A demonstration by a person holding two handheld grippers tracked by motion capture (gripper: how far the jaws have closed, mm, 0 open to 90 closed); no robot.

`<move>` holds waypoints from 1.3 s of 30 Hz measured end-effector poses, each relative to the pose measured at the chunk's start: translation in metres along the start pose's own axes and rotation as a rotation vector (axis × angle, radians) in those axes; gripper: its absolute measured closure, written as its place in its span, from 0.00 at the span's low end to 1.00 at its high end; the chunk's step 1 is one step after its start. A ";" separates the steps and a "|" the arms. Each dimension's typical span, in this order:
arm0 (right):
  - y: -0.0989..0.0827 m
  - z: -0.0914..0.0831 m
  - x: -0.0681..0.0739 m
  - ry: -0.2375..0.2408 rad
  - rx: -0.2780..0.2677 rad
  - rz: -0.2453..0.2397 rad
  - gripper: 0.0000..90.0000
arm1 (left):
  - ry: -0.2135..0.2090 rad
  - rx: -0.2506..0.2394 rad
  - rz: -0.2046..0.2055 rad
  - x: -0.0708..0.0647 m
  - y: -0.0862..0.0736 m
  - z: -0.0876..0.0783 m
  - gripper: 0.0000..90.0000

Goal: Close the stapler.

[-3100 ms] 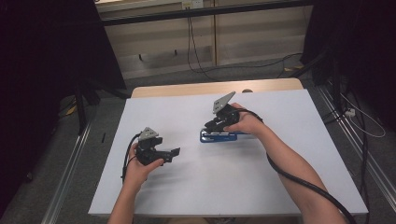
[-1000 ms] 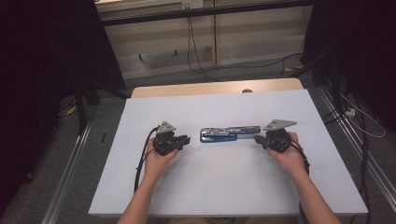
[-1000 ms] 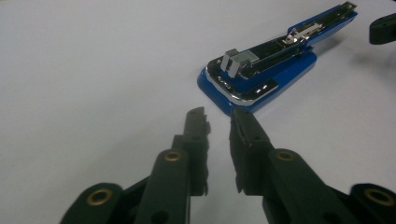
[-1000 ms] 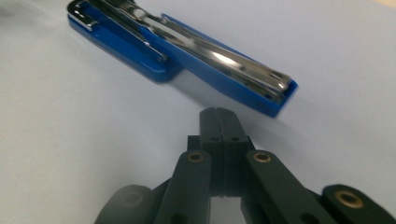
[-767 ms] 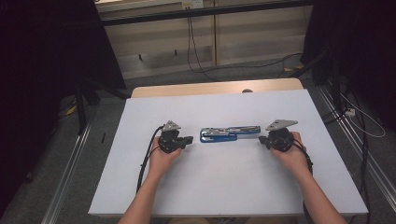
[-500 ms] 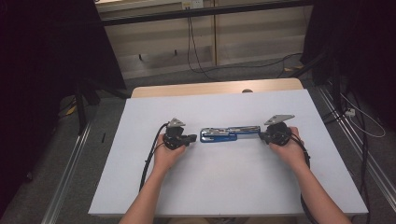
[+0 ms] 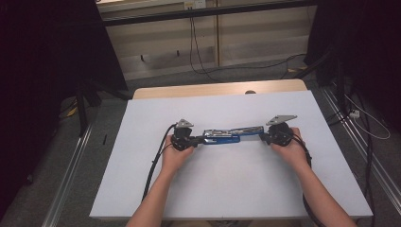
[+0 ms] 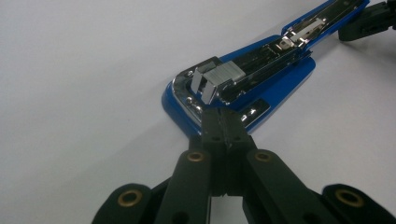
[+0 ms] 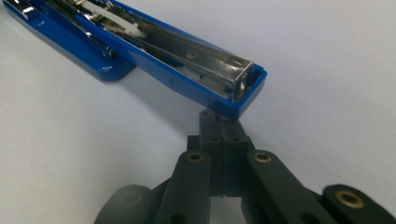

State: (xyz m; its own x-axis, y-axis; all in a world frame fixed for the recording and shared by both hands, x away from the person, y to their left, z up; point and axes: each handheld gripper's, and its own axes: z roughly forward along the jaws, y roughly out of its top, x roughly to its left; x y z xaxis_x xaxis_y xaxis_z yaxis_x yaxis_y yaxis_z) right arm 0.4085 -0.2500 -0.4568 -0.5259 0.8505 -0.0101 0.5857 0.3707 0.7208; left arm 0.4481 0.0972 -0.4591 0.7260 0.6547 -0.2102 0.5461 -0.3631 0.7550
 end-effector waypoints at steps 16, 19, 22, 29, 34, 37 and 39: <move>0.021 0.001 0.020 0.066 -0.099 -0.046 0.80 | 0.012 -0.003 -0.025 0.003 -0.002 -0.005 0.91; 0.018 0.000 0.024 0.082 -0.111 -0.043 0.71 | 0.008 -0.007 -0.031 0.004 -0.004 -0.010 0.80; 0.015 -0.005 0.028 0.100 -0.138 -0.047 0.63 | -0.010 -0.015 -0.019 0.004 -0.006 -0.018 0.64; -0.001 -0.024 0.031 0.112 -0.175 -0.023 0.49 | -0.031 -0.039 0.025 0.001 -0.009 -0.042 0.43; -0.013 -0.035 0.035 0.102 -0.186 -0.007 0.39 | -0.032 -0.040 0.005 0.005 -0.015 -0.060 0.24; -0.017 -0.042 0.039 0.103 -0.195 0.000 0.36 | -0.025 -0.045 0.007 0.008 -0.021 -0.070 0.20; -0.020 -0.046 0.041 0.097 -0.195 -0.002 0.33 | -0.022 -0.045 0.007 0.009 -0.025 -0.076 0.17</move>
State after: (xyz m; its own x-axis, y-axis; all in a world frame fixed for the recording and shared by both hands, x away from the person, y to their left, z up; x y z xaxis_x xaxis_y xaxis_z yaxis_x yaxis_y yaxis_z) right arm 0.3469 -0.2400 -0.4399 -0.5893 0.8065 0.0481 0.4589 0.2851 0.8415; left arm 0.4095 0.1625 -0.4326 0.7389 0.6377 -0.2178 0.5218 -0.3370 0.7837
